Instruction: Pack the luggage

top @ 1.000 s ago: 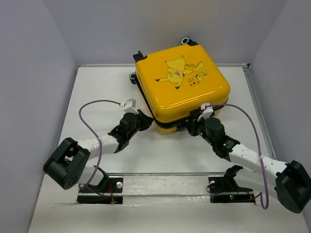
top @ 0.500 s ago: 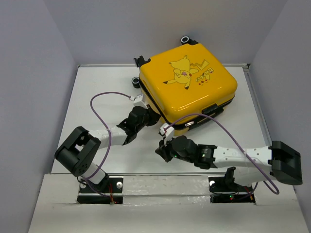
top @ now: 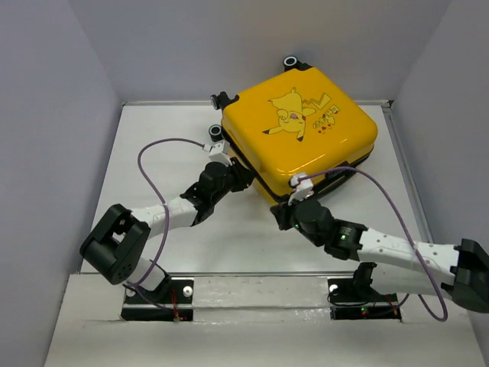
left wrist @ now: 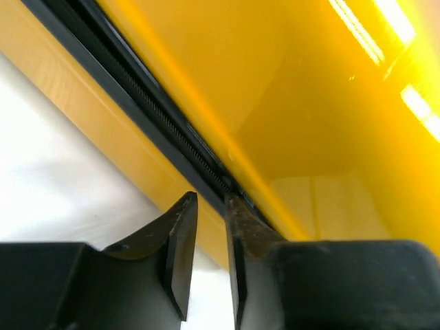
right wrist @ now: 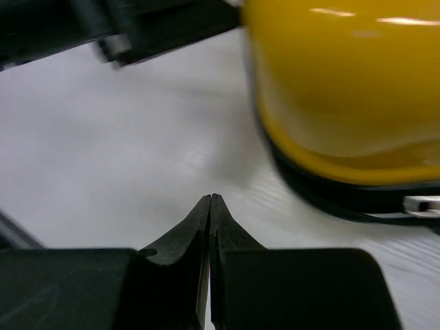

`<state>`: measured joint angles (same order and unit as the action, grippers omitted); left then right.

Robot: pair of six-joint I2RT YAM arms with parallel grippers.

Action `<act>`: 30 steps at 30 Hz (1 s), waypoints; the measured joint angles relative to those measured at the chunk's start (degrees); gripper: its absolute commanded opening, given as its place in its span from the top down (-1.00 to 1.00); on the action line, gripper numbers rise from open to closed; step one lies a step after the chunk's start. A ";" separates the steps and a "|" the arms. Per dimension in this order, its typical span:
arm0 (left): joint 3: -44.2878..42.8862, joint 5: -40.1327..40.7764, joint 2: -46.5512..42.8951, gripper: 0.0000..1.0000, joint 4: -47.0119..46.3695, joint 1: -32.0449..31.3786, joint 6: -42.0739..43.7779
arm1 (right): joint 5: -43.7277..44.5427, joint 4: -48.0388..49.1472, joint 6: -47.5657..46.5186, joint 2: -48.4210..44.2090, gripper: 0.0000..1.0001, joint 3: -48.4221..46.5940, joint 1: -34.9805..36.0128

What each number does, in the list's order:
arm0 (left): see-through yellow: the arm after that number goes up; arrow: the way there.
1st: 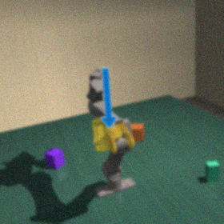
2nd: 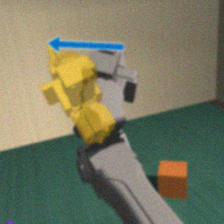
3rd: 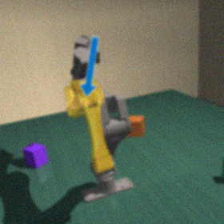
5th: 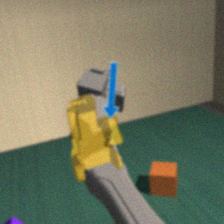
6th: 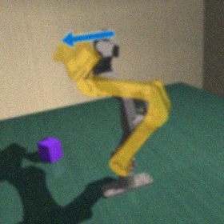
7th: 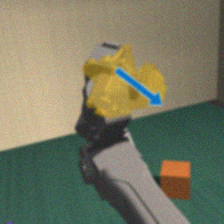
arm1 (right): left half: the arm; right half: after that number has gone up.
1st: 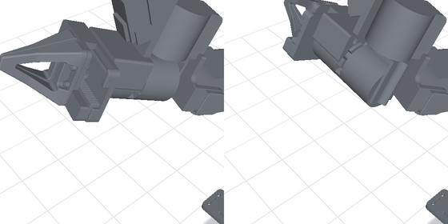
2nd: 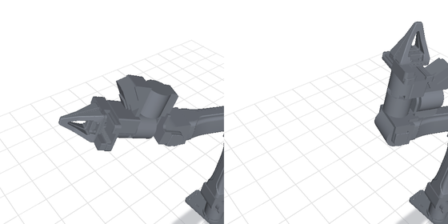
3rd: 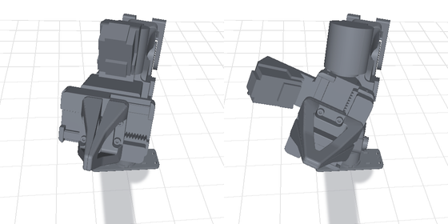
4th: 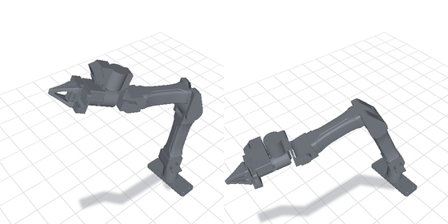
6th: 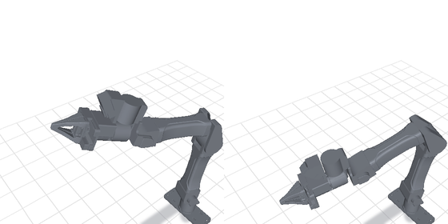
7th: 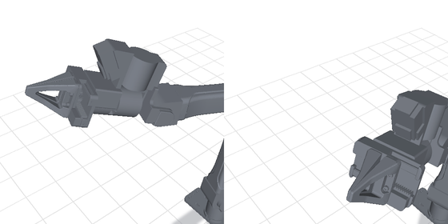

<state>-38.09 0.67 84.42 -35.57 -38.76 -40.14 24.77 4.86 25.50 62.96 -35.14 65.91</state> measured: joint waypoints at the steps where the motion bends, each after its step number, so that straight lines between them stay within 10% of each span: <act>1: 0.00 0.61 -0.74 -0.10 0.00 0.33 -0.11 | 0.72 -1.27 1.09 -3.10 0.86 1.27 -2.36; 6: -0.02 0.39 -4.09 -0.98 -0.79 7.85 -3.61 | 3.37 -9.42 3.93 -15.28 0.86 5.29 -7.74; 13: -13.99 -5.35 2.93 -0.98 -0.59 22.80 -10.27 | 3.23 -12.48 4.79 -20.83 0.72 6.34 -7.72; 20: -34.16 -16.09 21.46 -0.98 -2.91 27.80 -16.94 | 2.43 -13.84 5.16 -21.11 -0.27 7.10 -7.72; 30: -51.47 -22.88 38.45 -0.98 2.45 29.03 -22.38 | -0.59 -13.90 3.85 -22.05 -0.43 7.10 -7.72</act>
<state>-89.56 -22.22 122.87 -33.12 -9.74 -62.52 24.18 -9.04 29.34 40.91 -28.03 58.19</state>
